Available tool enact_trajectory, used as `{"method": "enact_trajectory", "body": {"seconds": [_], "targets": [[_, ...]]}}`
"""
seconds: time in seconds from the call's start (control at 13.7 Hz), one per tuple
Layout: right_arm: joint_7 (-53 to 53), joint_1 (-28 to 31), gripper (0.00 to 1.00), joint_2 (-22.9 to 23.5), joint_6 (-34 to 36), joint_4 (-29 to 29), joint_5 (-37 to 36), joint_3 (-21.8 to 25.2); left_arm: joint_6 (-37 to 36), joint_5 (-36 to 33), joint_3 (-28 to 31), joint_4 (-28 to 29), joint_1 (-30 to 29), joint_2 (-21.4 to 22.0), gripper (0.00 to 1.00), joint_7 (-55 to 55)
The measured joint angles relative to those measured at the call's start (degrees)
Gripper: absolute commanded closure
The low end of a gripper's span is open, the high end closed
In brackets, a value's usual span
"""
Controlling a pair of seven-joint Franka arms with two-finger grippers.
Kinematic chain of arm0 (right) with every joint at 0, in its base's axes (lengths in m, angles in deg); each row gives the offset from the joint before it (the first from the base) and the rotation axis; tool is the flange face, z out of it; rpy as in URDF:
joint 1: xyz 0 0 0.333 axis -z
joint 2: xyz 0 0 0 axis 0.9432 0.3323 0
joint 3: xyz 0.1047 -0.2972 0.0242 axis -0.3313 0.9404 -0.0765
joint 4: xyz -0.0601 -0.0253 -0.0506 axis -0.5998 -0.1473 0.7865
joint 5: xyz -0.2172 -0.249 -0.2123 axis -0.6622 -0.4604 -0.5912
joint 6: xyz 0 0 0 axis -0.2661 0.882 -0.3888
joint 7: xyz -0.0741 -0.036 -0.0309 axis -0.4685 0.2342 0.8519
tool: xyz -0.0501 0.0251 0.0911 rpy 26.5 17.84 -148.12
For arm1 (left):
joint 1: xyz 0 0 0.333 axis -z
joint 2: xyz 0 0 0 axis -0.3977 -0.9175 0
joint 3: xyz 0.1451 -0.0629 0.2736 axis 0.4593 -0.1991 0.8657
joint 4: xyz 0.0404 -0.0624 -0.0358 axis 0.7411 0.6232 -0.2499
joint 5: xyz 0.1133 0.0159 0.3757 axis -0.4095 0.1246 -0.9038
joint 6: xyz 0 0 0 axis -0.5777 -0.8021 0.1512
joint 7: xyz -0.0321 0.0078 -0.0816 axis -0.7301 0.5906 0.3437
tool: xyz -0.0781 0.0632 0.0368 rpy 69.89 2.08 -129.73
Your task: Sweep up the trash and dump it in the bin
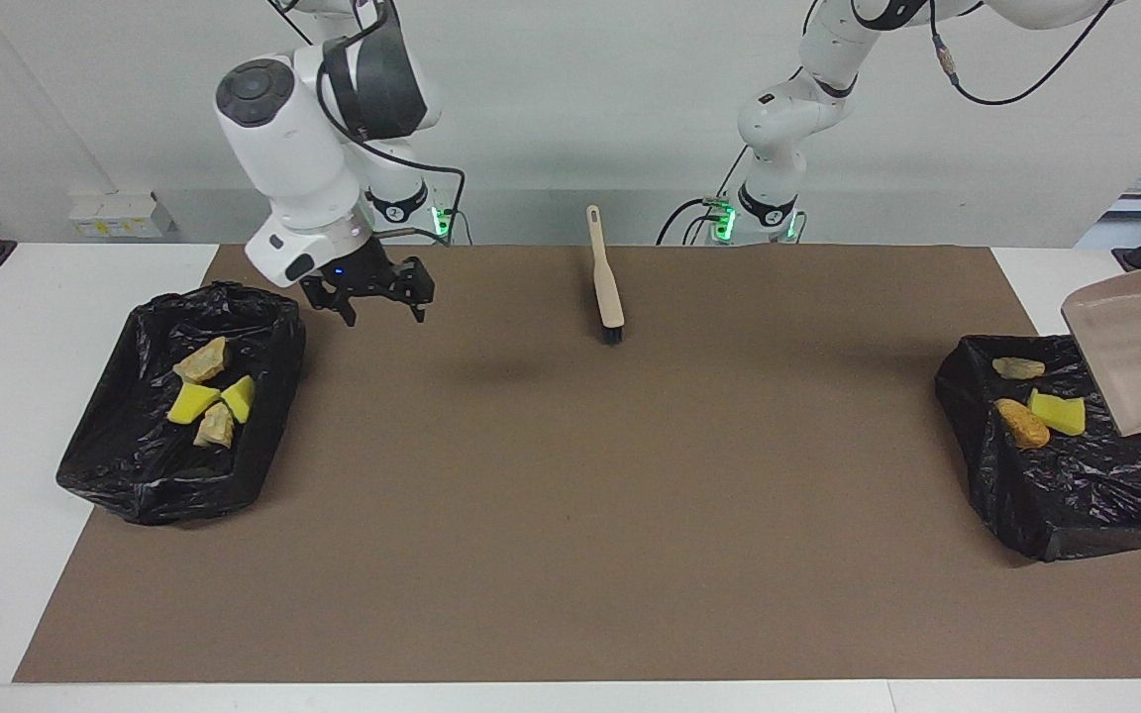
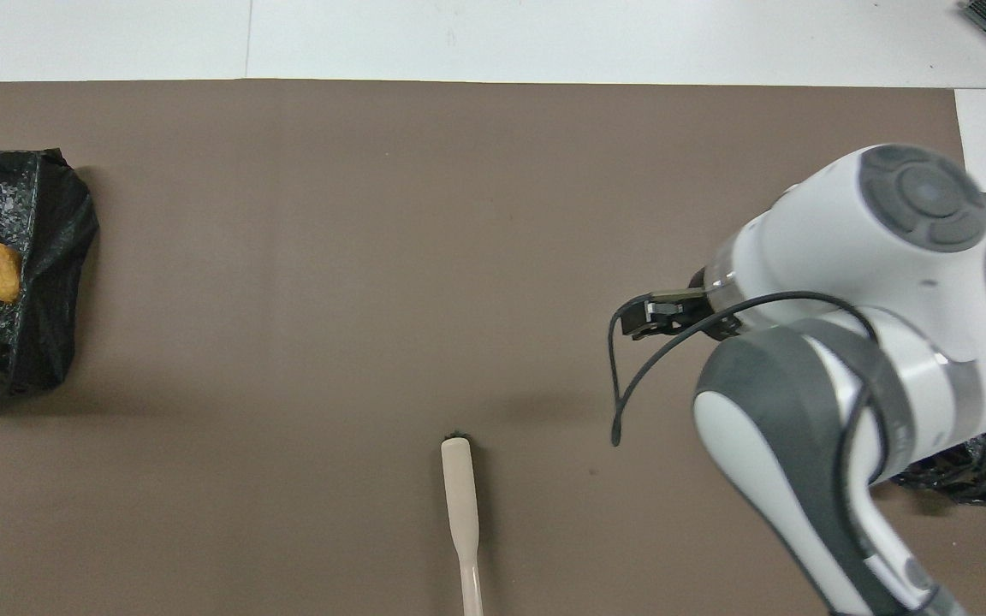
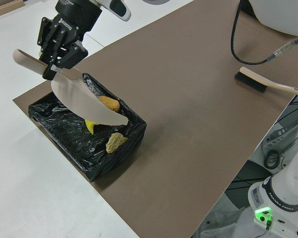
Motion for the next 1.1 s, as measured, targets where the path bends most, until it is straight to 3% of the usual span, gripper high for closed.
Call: {"method": "enact_trajectory", "body": {"seconds": [0.29, 0.44, 0.66, 0.88, 1.1], "targets": [[-5.95, 4.07, 0.0, -0.21, 0.53, 0.48, -1.36, 0.1, -9.78, 5.34, -0.68, 9.61, 12.96, 3.89, 1.0, -21.55], [-6.21, 5.61, 0.0, -0.54, 0.53, 0.54, -1.85, 0.1, -10.79, 11.13, -0.81, 16.66, 19.4, 5.91, 1.0, -33.41], [-6.48, 6.46, 0.0, -1.53, 1.74, 0.67, -2.0, 1.56, -8.2, 17.93, -0.79, 22.6, 27.71, 5.58, 1.0, -41.34], [-6.55, -3.1, 0.0, -3.35, 5.26, 1.24, -2.01, 11.83, -1.7, 23.91, -0.77, 23.67, 34.49, 2.26, 1.0, -53.61], [-6.55, -3.97, 0.0, -4.66, 9.07, 3.96, -2.02, 13.91, 0.31, 27.75, -0.68, 21.03, 39.0, -1.94, 1.0, -70.28]]}}
